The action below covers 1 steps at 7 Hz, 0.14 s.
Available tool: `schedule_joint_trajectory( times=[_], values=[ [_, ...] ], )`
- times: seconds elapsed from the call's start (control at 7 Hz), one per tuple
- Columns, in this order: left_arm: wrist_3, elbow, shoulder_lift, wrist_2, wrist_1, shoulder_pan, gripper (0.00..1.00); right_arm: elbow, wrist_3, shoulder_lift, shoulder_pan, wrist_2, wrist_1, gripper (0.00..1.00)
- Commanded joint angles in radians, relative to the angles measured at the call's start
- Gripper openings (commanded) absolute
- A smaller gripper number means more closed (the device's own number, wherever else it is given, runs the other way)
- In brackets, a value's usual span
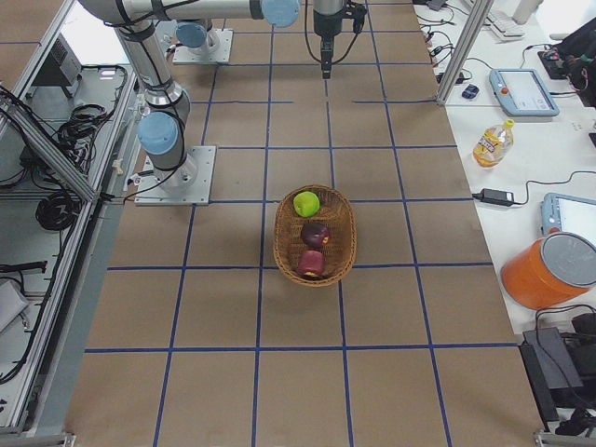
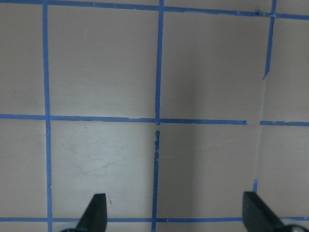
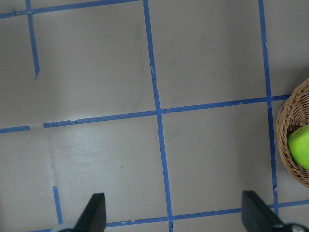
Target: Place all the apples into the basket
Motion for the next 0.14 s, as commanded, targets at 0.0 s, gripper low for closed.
schedule_joint_trajectory(
  times=[0.0],
  values=[
    [0.0, -0.001, -0.001, 0.0, 0.0, 0.0, 1.0, 0.001, -0.002, 0.002, 0.0, -0.001, -0.001, 1.0]
  ],
)
